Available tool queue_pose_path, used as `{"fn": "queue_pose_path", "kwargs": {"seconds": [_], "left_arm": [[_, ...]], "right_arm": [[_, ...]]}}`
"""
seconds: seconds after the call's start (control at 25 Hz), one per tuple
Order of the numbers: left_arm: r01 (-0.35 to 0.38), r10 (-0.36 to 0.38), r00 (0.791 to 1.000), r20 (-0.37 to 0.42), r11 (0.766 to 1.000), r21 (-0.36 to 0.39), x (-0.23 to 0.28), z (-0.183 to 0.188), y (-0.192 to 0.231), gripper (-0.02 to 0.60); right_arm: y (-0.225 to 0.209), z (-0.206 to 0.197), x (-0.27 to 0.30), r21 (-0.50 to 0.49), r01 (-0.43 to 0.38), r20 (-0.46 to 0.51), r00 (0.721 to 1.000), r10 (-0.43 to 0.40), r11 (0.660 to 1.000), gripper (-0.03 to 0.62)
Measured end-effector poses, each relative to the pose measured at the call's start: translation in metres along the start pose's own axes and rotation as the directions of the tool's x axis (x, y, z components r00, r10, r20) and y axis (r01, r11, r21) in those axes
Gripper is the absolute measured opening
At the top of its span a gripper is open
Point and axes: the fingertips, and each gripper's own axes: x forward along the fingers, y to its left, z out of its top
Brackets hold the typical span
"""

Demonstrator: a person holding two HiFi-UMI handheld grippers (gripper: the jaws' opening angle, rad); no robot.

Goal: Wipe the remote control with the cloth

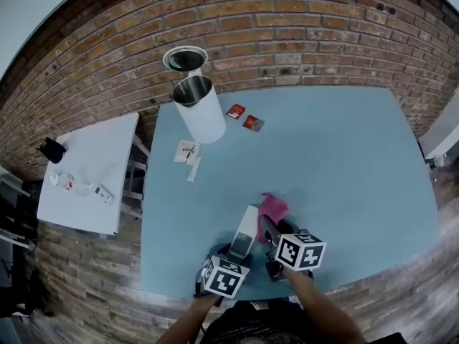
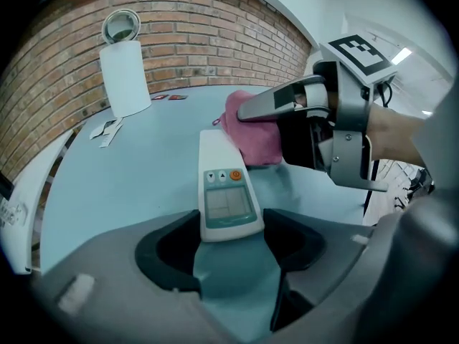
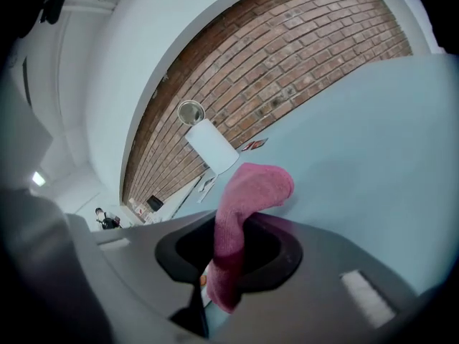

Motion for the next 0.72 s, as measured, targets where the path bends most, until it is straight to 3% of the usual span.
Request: {"fn": "queue_pose_path", "kwargs": {"seconds": [0.16, 0.52, 0.72], "left_arm": [[0.005, -0.005, 1.000, -0.011, 1.000, 0.002, -0.001, 0.001, 0.000, 0.275], [0.001, -0.001, 1.000, -0.010, 1.000, -0.002, 0.000, 0.001, -0.001, 0.275], [0.015, -0.015, 1.000, -0.008, 1.000, 0.013, 0.000, 0.001, -0.002, 0.275]], "right_arm": [[0.009, -0.012, -0.009, 0.068, 0.010, 0.026, 1.000, -0.012, 0.998, 0.077], [0.029, -0.044, -0.023, 0.114, 0.007, 0.046, 0.999, -0.012, 0.993, 0.077], [0.034, -0.049, -0.027, 0.077, -0.008, -0.001, 1.000, 0.008, 0.997, 0.077]]}}
